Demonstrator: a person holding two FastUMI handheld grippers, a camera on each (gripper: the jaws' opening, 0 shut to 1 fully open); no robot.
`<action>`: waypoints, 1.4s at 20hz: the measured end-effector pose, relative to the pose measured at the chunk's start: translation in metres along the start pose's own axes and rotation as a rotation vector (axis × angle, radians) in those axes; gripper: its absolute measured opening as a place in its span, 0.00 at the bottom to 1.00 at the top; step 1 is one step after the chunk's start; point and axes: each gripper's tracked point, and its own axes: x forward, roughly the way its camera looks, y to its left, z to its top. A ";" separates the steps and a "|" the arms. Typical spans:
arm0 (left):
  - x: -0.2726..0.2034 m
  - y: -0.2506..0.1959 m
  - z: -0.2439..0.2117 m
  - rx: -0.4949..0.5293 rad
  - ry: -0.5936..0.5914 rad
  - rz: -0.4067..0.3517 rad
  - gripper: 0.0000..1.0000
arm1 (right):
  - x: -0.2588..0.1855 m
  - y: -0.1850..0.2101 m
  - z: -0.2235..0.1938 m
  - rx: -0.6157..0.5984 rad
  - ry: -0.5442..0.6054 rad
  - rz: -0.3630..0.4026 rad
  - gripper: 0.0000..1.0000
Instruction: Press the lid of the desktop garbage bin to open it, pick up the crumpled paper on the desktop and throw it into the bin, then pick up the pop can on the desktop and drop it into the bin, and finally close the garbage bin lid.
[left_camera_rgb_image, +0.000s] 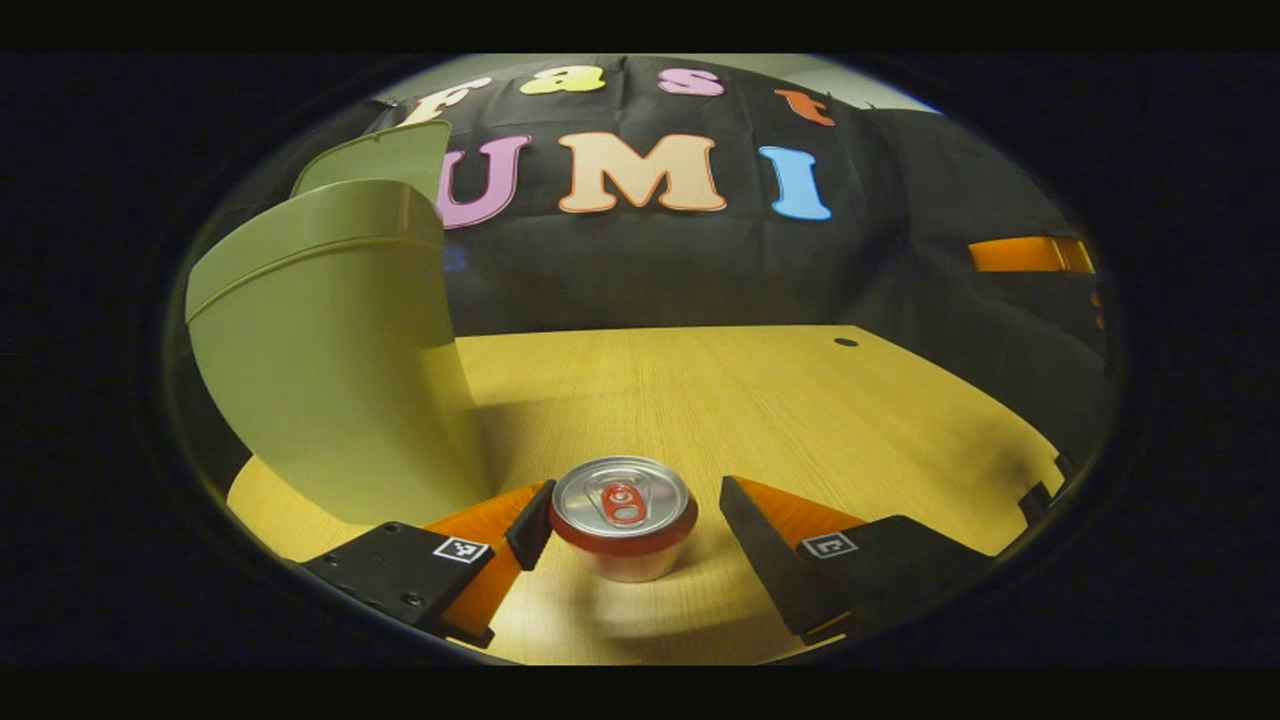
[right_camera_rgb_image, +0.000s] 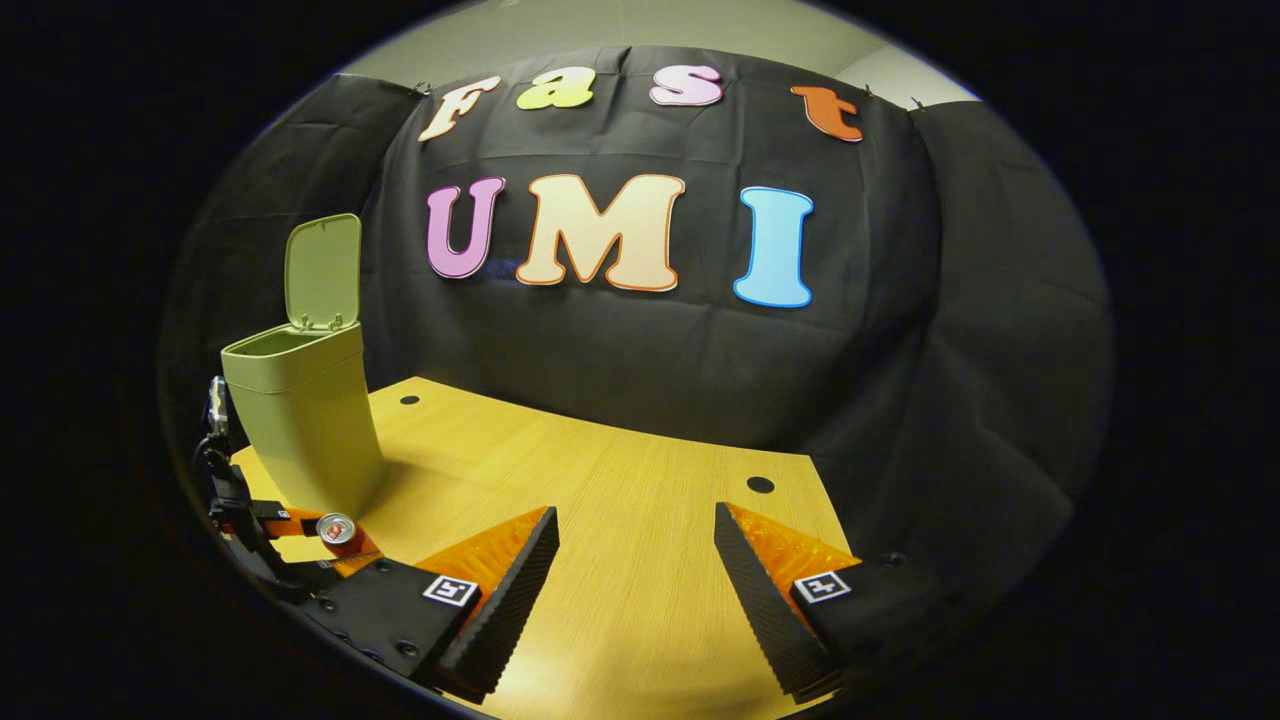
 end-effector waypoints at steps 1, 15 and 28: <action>0.002 0.001 -0.002 -0.003 0.008 0.002 0.96 | 0.000 -0.001 -0.002 0.003 0.005 -0.001 0.99; -0.012 0.018 0.131 0.049 -0.191 0.009 0.75 | 0.003 0.007 -0.013 0.075 -0.011 0.018 0.99; -0.041 0.074 0.299 -0.025 -0.485 0.061 0.75 | -0.004 -0.001 -0.048 0.125 0.031 0.014 0.98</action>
